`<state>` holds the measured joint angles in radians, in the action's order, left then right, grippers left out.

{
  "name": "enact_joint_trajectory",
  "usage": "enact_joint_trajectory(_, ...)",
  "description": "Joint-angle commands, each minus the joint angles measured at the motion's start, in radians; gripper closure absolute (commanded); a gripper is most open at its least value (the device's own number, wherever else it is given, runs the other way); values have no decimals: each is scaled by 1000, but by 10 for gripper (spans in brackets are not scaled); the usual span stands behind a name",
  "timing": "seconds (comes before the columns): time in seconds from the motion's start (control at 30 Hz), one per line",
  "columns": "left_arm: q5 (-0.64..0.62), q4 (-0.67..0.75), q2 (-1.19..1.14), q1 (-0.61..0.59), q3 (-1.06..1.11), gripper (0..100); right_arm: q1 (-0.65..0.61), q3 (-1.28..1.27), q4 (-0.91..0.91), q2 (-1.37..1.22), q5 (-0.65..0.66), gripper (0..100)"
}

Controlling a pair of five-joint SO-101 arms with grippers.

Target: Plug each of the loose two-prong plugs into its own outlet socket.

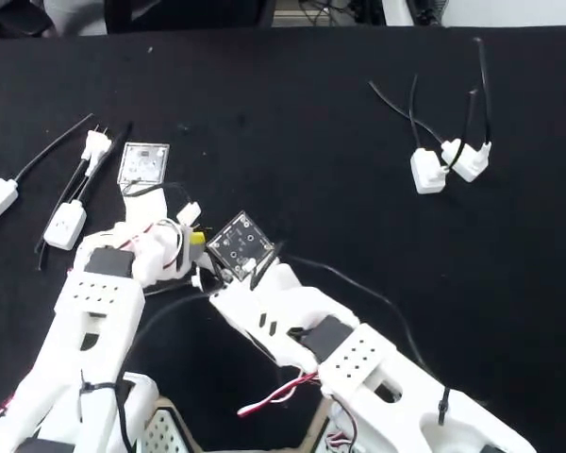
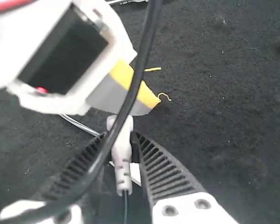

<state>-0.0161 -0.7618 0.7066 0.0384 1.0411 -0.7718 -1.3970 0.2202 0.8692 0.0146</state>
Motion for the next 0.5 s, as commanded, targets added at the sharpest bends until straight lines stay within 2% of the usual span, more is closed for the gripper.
enact_joint_trajectory(0.0,3,-5,-2,-68,-41,758,2,41,-5,36,-5,988)
enact_joint_trajectory(0.23,3,-5,-3,-87,-45,758,2,33,-8,36,-5,988)
enact_joint_trajectory(0.47,3,-38,-2,-87,-61,758,12,-15,-104,36,-9,988)
